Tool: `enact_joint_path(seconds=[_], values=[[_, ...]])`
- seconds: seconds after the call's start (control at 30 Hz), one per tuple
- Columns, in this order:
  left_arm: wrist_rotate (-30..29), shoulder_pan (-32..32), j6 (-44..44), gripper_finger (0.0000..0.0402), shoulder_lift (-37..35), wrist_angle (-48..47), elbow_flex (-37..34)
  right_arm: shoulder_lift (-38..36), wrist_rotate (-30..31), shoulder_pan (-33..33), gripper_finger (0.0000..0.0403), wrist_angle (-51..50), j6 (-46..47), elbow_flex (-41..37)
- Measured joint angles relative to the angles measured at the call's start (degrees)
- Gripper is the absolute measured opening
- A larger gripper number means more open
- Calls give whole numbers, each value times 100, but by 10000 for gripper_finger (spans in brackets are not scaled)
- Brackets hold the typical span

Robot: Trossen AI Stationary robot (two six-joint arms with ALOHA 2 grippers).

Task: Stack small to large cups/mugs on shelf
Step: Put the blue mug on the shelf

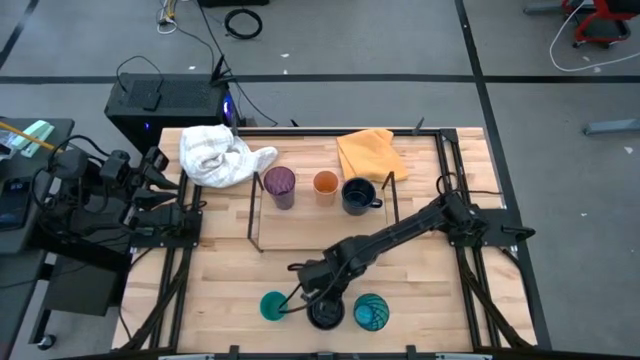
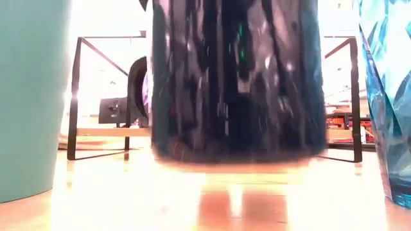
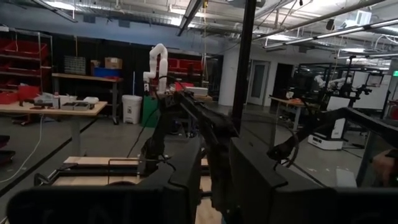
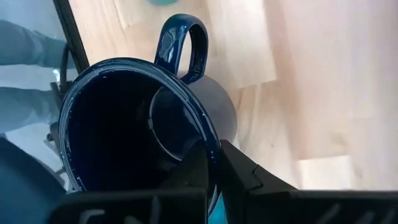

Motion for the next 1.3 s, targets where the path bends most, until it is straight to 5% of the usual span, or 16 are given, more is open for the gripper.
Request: enact_joint_path(seconds=[0.57, 1.3], values=[[-2, 1, 37, 94, 0, -26, -1, -1074, 885, -703, 18, -1944, -449, 15], [149, 1, -105, 94, 0, -39, 0, -1157, 1058, -1442, 18, -1982, -571, -330]])
